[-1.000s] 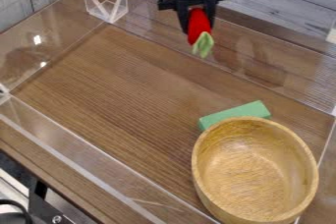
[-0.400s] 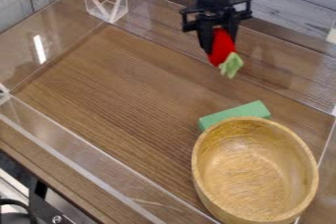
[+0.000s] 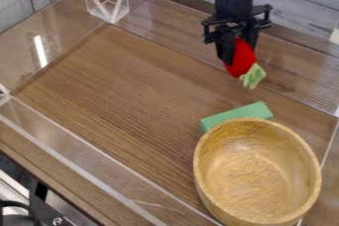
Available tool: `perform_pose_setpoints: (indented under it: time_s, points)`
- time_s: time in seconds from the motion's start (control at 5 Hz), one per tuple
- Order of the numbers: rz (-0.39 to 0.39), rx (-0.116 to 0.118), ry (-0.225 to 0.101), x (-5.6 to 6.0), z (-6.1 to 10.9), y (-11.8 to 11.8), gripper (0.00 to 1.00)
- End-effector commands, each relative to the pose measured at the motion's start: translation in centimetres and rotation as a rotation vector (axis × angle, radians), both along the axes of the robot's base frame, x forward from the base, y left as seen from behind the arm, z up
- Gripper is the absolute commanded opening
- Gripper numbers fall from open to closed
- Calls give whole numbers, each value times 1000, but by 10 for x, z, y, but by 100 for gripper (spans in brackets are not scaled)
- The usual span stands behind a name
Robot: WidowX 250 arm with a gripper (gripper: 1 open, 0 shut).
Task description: Move the red object to the right side of the table
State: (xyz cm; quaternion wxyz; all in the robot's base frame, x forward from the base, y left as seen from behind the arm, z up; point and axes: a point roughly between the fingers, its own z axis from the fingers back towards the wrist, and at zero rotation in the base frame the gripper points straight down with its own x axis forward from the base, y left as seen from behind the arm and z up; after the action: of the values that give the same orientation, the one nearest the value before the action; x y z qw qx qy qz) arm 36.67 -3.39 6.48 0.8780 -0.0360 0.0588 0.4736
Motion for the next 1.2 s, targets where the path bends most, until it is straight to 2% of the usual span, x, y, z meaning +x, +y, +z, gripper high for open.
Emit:
perform_pose_setpoints:
  time_s: [0.0, 0.4, 0.8, 1.0]
  points:
    - [33, 16, -114, 5, 34, -4, 0]
    - [36, 39, -149, 6, 20, -6, 0]
    - [201, 73, -175, 7, -3, -17, 0]
    - [202, 85, -185, 7, -12, -11, 0]
